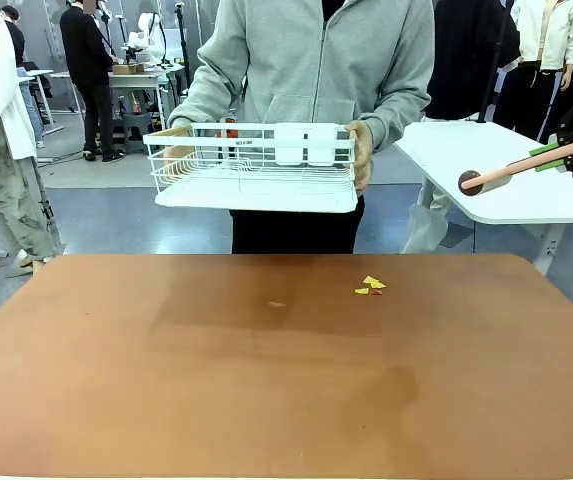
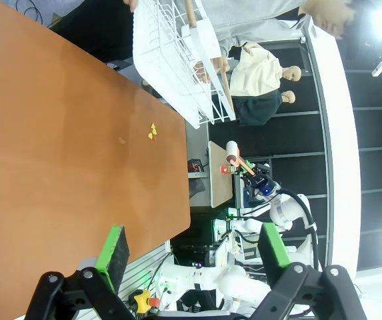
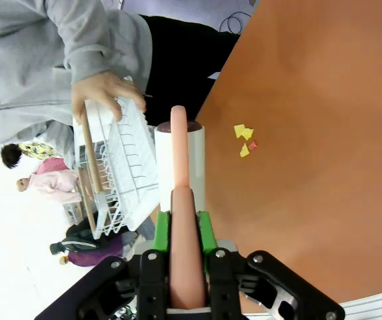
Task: Clean the table.
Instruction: Clean the table with the Lint Roller when the human lifts the Dish drying rack.
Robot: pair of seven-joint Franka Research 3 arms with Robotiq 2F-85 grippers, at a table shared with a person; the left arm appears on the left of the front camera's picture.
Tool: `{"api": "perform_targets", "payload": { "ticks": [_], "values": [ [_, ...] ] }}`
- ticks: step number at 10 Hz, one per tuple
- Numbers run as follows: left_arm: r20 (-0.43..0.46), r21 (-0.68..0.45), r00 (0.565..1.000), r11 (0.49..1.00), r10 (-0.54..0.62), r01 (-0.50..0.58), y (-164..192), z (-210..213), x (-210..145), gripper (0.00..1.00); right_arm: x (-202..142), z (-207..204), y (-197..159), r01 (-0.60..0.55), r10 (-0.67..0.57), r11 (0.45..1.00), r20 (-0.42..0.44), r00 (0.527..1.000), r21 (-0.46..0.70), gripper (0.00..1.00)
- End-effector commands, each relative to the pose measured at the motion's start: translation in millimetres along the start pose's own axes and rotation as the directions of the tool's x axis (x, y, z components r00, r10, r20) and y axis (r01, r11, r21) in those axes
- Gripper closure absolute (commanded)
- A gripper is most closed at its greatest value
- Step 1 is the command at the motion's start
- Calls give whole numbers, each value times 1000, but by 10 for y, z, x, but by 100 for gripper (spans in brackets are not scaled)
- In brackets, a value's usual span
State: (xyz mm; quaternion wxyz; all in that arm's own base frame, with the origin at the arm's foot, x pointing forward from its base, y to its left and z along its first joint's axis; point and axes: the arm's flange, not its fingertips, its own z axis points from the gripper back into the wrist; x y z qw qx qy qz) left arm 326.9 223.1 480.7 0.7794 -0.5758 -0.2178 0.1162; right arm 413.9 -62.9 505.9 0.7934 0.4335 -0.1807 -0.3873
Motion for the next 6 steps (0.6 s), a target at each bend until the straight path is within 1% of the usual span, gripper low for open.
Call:
{"api": "perform_targets", "payload": {
  "ticks": [1,2,3,4,5,6],
  "values": [
    [4,-4,1000,1000,-4,4,-12,24,-13,0,225,122,276,-120,106,987,-127,986,-109,79],
    [4,-4,1000,1000,-4,4,-12,24,-13,0,355,64,428,-206,175,965,-189,966,-163,79],
    [4,-4,1000,1000,-4,4,-12,24,-13,0,508,-17,608,-275,232,946,-236,944,-169,79],
    [4,-4,1000,1000,-4,4,-12,24,-13,0,623,-106,732,-398,332,899,-311,891,-181,79],
    [4,-4,1000,1000,-4,4,-12,24,-13,0,742,-285,793,-513,419,840,-393,819,-174,79],
    [4,-4,1000,1000,-4,4,-12,24,-13,0,845,-455,810,-558,441,819,-473,762,-135,79]
  ]
}}
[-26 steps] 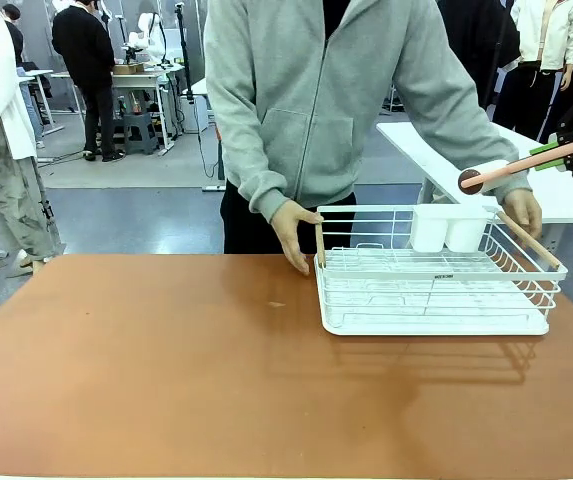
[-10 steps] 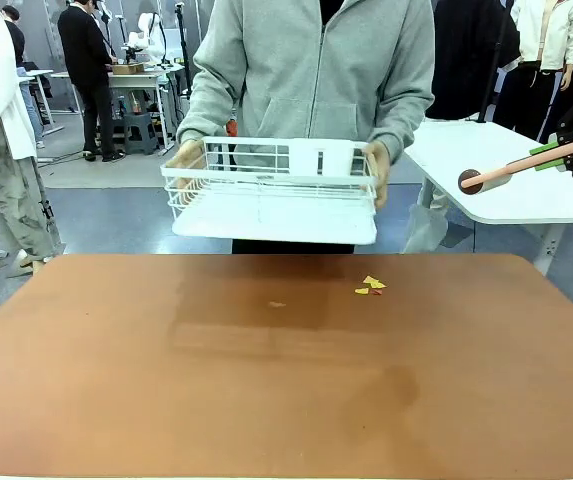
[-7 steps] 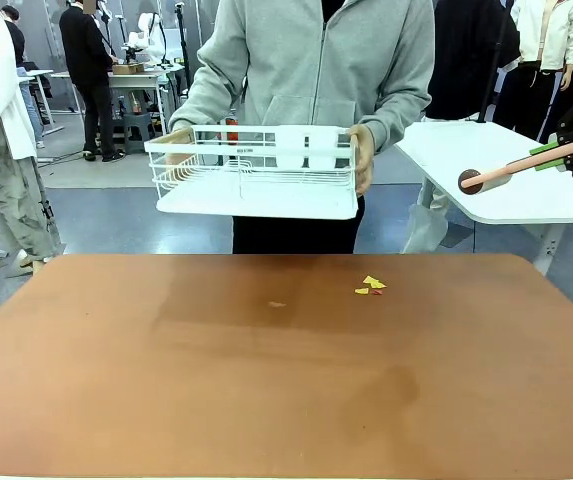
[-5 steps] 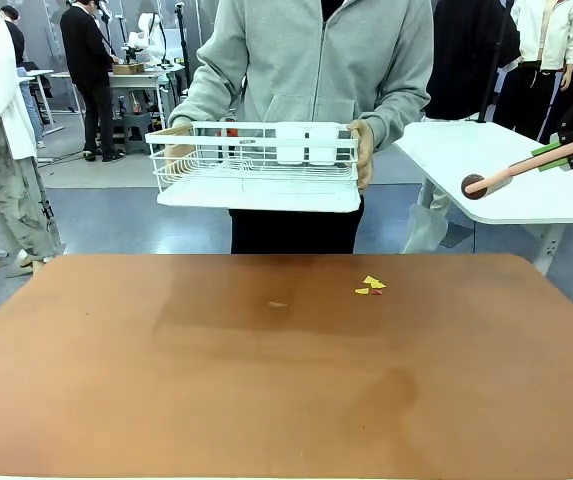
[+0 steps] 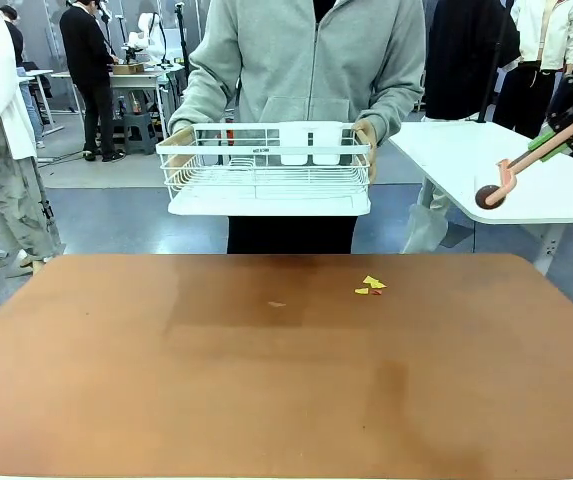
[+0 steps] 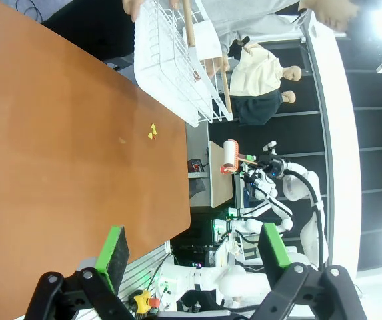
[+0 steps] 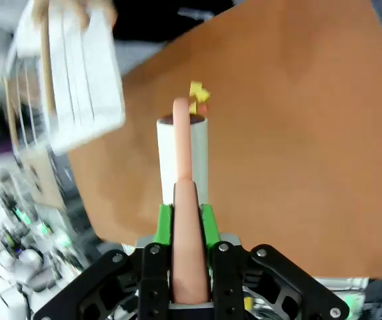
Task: Clean the table.
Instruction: Clean the table with the Lint Roller when the human lifts the Dish drying rack.
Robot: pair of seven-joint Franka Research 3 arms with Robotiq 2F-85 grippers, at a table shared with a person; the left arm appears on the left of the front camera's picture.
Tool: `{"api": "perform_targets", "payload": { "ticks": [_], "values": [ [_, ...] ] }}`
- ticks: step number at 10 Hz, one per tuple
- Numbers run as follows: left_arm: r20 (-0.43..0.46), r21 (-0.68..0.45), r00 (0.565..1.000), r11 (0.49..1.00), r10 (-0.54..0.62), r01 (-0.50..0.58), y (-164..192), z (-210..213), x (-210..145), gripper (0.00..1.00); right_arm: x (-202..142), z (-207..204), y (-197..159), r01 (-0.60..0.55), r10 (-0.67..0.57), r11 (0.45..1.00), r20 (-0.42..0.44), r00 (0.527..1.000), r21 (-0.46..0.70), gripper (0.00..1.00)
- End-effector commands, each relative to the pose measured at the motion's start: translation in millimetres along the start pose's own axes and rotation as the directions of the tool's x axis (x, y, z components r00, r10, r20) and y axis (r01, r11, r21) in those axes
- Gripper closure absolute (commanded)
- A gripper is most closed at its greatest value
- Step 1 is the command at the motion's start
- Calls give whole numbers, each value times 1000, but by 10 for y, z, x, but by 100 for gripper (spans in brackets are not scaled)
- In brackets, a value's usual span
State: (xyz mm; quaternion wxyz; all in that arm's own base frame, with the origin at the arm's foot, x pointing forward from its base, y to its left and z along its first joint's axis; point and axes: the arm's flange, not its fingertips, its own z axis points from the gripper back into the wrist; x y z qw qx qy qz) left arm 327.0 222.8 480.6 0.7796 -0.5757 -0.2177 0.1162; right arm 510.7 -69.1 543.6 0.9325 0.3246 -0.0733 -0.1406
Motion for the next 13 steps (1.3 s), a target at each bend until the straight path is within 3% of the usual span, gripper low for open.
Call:
{"api": "perform_targets", "payload": {
  "ticks": [1,3,5,6,11,13],
  "values": [
    [4,-4,1000,1000,-4,4,-12,26,-13,0,344,-128,-13,-182,188,981,-109,976,61,79],
    [4,-4,1000,1000,-4,4,-12,26,-13,0,440,-363,-88,-216,223,975,-148,964,60,79],
    [4,-4,1000,1000,-4,4,-12,26,-13,0,425,-340,-79,-161,169,984,-138,976,71,79],
    [4,-4,1000,1000,-4,4,-12,26,-13,0,447,-469,-123,-208,212,977,-147,966,39,79],
    [4,-4,1000,1000,-4,4,-12,26,-13,0,462,-475,-157,-199,204,979,-150,967,44,79],
    [4,-4,1000,1000,-4,4,-12,26,-13,0,656,-819,-262,-267,270,963,-107,957,46,79]
  ]
}}
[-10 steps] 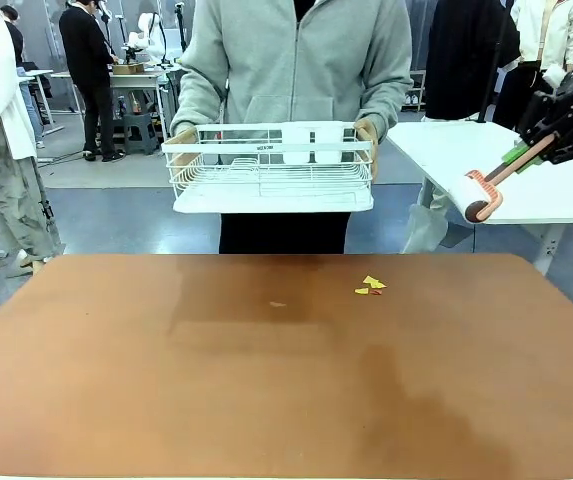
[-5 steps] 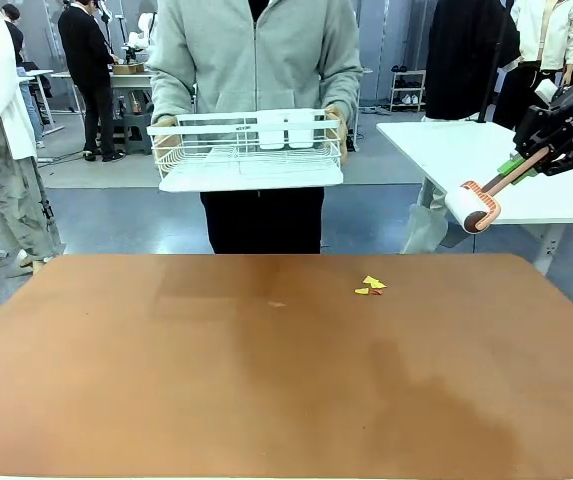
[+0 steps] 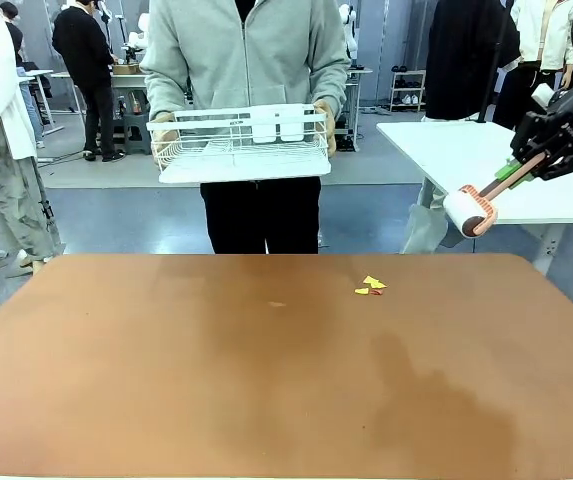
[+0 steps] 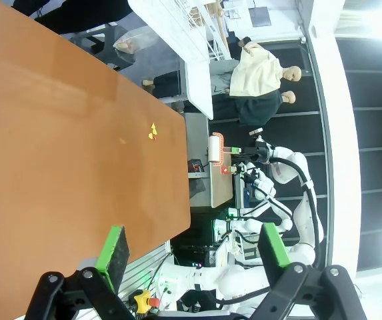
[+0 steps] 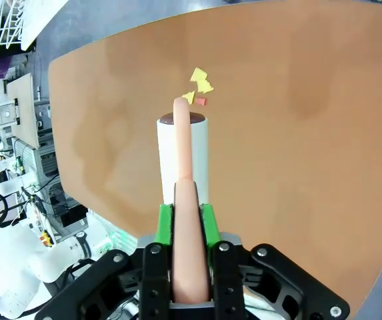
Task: Clean the table.
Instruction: Clean the table with the Lint Roller when the human lifts the Dish drying rack.
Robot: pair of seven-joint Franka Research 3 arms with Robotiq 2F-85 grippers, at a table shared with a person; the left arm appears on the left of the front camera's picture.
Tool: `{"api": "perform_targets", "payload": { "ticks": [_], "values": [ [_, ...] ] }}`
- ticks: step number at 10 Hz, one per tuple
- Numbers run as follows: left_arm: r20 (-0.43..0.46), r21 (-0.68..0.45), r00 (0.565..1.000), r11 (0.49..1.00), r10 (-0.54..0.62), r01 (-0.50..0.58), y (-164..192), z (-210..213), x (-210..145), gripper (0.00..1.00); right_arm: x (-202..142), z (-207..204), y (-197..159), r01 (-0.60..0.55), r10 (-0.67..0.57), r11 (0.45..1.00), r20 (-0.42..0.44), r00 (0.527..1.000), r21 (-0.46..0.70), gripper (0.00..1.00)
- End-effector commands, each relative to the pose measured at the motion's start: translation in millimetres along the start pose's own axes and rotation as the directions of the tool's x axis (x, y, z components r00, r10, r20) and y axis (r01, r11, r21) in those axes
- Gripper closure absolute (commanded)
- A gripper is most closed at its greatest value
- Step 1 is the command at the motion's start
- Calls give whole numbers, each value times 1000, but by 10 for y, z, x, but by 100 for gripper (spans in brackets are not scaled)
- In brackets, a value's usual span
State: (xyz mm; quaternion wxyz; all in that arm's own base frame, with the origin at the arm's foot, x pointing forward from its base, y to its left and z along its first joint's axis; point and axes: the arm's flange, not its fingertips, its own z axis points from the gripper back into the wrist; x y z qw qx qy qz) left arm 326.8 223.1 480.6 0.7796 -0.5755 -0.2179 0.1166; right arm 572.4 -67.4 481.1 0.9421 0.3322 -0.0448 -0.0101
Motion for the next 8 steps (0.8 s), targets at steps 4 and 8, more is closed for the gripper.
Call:
{"api": "perform_targets", "payload": {
  "ticks": [4,8],
  "values": [
    [3,-5,1000,1000,-4,4,-13,23,-12,0,591,-771,-190,-83,81,996,-54,995,-39,79],
    [3,-5,1000,1000,-4,4,-13,23,-12,0,832,-1280,-371,-38,35,998,-70,997,-41,79]
  ]
}}
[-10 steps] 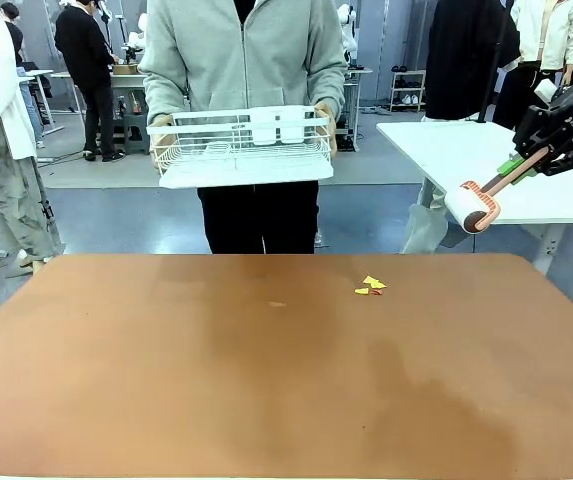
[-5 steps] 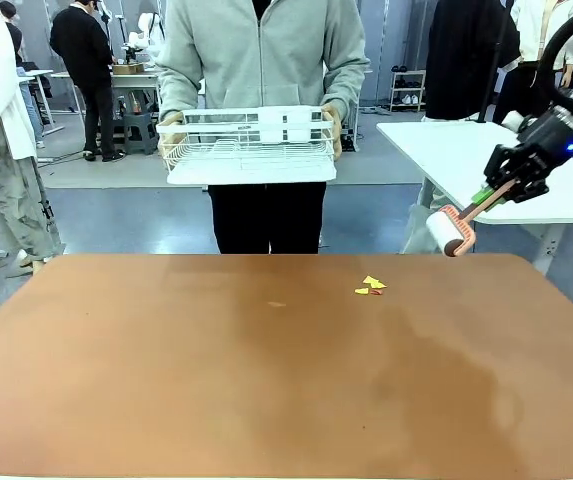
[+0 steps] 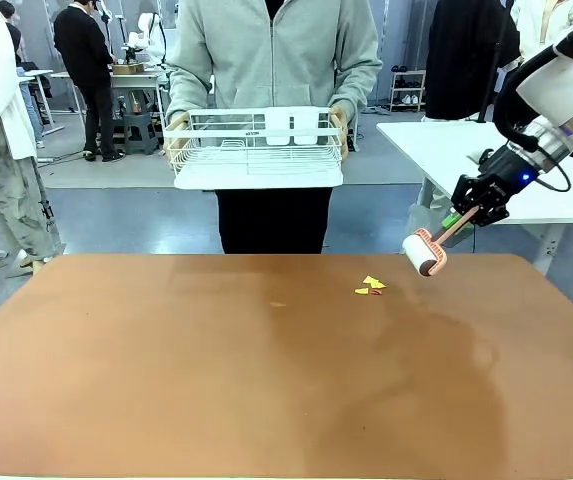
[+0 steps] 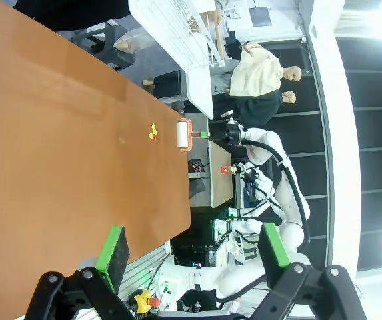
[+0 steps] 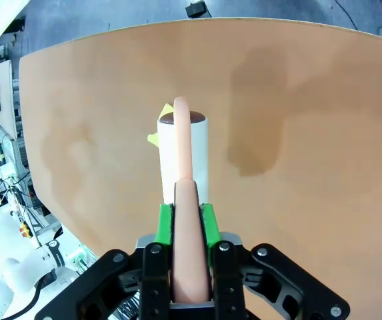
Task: Clean the table.
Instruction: Clean the table with the Lint Roller when the human lifts the Dish drying rack.
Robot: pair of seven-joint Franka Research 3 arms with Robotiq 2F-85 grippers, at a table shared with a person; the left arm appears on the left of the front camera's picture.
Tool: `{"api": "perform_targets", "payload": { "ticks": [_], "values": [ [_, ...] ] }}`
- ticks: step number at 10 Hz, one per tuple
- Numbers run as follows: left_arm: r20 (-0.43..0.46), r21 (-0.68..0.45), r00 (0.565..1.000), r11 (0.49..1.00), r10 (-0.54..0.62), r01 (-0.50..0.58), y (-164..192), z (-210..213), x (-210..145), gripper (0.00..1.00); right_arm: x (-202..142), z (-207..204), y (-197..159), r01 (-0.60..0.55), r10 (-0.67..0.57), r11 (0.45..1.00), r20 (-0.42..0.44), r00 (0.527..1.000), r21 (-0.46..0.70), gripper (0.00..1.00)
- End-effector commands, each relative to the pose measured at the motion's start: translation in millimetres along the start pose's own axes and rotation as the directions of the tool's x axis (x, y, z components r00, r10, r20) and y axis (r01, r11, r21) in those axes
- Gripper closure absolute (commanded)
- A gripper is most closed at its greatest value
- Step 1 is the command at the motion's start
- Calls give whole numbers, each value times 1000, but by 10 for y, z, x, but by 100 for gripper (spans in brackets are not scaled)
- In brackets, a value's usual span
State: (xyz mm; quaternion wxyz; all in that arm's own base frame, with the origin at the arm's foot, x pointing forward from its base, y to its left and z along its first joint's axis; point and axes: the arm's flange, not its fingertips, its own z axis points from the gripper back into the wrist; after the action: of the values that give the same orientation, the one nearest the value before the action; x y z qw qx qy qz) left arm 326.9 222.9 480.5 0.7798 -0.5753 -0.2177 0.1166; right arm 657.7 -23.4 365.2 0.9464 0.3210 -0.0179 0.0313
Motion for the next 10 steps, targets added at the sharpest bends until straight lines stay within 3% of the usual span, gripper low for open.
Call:
{"api": "perform_targets", "payload": {
  "ticks": [1,4,10],
  "values": [
    [4,-5,1000,1000,-5,5,-13,25,-12,0,137,-99,-28,37,-37,999,1,999,-25,79],
    [4,-5,1000,1000,-5,5,-13,25,-12,0,198,-302,-147,72,-72,997,-16,997,-9,79],
    [4,-5,1000,1000,-5,5,-13,25,-12,0,96,-628,-250,111,-111,994,31,993,-16,79]
  ]
}}
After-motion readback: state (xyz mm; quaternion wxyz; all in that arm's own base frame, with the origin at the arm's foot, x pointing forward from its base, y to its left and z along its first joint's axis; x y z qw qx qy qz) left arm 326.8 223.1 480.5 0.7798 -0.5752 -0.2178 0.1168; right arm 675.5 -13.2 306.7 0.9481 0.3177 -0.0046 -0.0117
